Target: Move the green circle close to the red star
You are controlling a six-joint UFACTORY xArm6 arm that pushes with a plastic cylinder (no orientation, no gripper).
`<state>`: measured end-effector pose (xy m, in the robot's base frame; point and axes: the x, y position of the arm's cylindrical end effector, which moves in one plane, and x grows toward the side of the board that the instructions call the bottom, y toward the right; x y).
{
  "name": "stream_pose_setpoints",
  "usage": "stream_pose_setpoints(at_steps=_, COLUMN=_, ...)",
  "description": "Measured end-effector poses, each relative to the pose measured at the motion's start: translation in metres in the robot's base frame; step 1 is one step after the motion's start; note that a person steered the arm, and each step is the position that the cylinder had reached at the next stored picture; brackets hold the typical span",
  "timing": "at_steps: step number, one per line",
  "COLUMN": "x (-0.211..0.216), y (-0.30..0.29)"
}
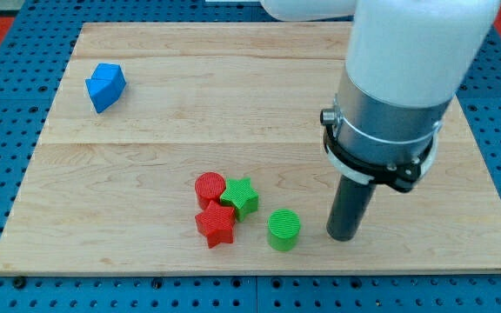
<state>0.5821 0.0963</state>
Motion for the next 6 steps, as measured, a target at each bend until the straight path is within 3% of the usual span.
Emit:
stream_pose_setpoints(at_steps=2, x=0.001, y=-0.074)
stream_pose_setpoints(at_steps=3, x=0.001, y=-0.077)
stream_pose_setpoints(at_steps=4, x=0.001, y=-0.038)
stream_pose_setpoints(at_steps=6, x=-0.047, y=0.047)
